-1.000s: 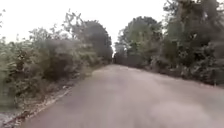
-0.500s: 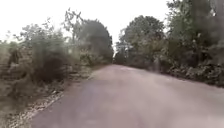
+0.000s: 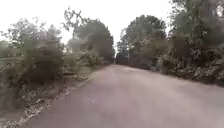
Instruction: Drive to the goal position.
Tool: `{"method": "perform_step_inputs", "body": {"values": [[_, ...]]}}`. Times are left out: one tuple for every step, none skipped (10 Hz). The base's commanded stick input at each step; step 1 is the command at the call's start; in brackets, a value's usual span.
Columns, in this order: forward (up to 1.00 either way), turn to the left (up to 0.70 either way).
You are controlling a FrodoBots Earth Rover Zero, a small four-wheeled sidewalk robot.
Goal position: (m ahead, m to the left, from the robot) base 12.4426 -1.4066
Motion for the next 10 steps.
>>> {"method": "perform_step_inputs", "body": {"values": [[0.81,0.0],[0.0,0.0],[0.0,0.0],[0.0,0.0],[0.0,0.0],[0.0,0.0],[0.0,0.0],[0.0,0.0],[0.0,0.0],[0.0,0.0]]}}
